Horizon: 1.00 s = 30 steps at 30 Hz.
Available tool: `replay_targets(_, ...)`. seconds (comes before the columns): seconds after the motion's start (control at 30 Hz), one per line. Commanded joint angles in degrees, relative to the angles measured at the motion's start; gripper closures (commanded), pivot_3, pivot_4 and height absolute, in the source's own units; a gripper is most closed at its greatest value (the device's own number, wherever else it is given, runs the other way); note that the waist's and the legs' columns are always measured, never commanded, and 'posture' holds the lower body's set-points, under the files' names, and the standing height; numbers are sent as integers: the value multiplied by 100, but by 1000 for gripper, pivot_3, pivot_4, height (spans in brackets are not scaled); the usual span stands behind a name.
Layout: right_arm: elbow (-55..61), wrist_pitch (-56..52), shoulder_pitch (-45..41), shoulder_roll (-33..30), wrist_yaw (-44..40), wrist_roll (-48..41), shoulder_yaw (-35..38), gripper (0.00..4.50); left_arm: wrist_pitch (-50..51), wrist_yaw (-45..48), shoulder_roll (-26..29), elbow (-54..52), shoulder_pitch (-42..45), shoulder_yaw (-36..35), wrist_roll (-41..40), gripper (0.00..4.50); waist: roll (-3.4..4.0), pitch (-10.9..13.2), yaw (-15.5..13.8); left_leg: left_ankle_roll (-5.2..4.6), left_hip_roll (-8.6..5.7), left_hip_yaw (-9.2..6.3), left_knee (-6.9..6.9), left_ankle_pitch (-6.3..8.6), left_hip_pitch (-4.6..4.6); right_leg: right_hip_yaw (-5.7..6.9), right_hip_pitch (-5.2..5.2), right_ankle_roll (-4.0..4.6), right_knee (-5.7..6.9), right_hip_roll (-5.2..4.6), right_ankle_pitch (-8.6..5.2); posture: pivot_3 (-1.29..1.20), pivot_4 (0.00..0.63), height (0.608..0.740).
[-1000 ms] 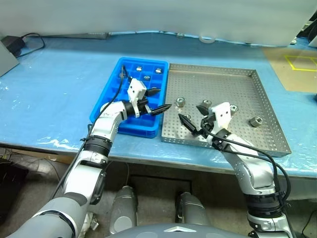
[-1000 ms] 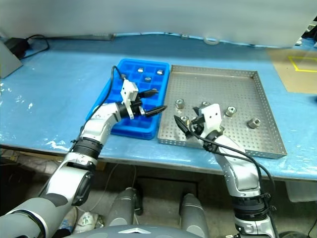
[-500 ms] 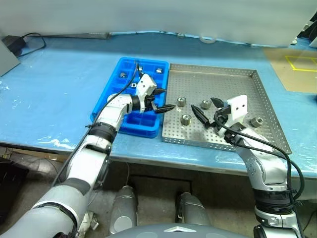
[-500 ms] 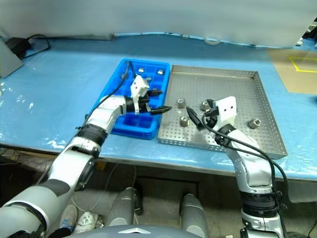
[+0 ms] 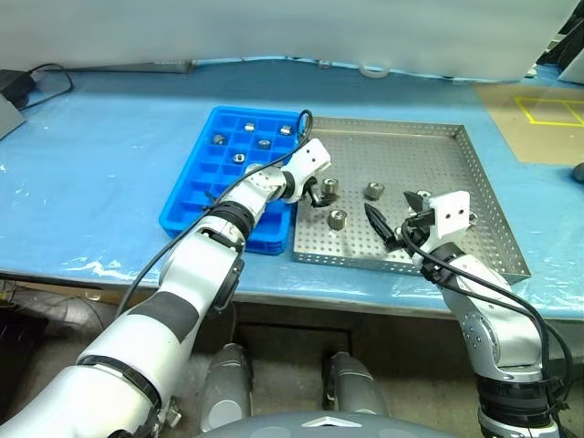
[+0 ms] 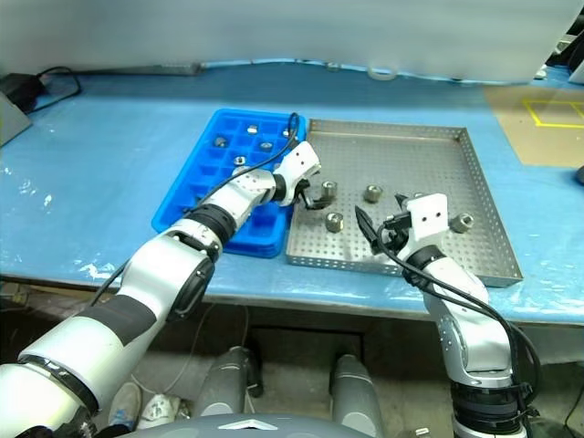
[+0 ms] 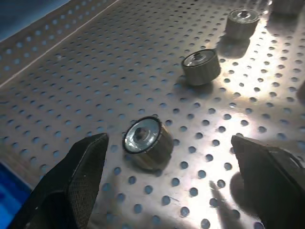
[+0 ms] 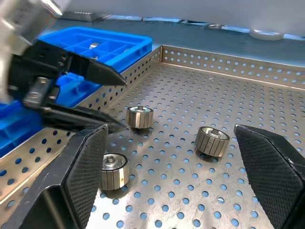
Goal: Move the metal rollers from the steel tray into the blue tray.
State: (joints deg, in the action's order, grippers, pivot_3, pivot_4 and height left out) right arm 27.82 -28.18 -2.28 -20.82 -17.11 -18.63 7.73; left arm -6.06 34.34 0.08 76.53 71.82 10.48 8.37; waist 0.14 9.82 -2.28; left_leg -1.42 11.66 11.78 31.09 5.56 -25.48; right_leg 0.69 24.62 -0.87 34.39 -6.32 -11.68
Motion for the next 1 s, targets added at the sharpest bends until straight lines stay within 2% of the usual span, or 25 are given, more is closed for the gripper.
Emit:
replay_targets(0.03,353,-14,109,1,99,33,65,48,134,-671,-175,65,210,-306,-54,0,0,0,8,-1,-1,0,2,0,0,0,-1,-3,0,0,-2,-360,150,740)
replay_targets(0.23,481,-79,193,-14,178,36,101,48,344,-1024,-371,129,227,-550,24,0,-1,1,25,-4,-1,0,3,2,-1,0,-1,4,-2,0,3,-382,150,740)
replay_targets(0.63,756,-170,374,68,392,118,13,48,680,-1644,-661,222,340,-483,558,0,0,0,152,-32,-5,0,2,19,-34,3,-2,20,-65,-1,32,-454,150,740)
replay_targets(1.0,923,-230,507,153,549,176,43,48,1053,-1764,-815,320,247,128,1436,0,0,0,179,-43,-8,1,5,27,-30,5,-13,16,-78,-4,31,-474,150,740)
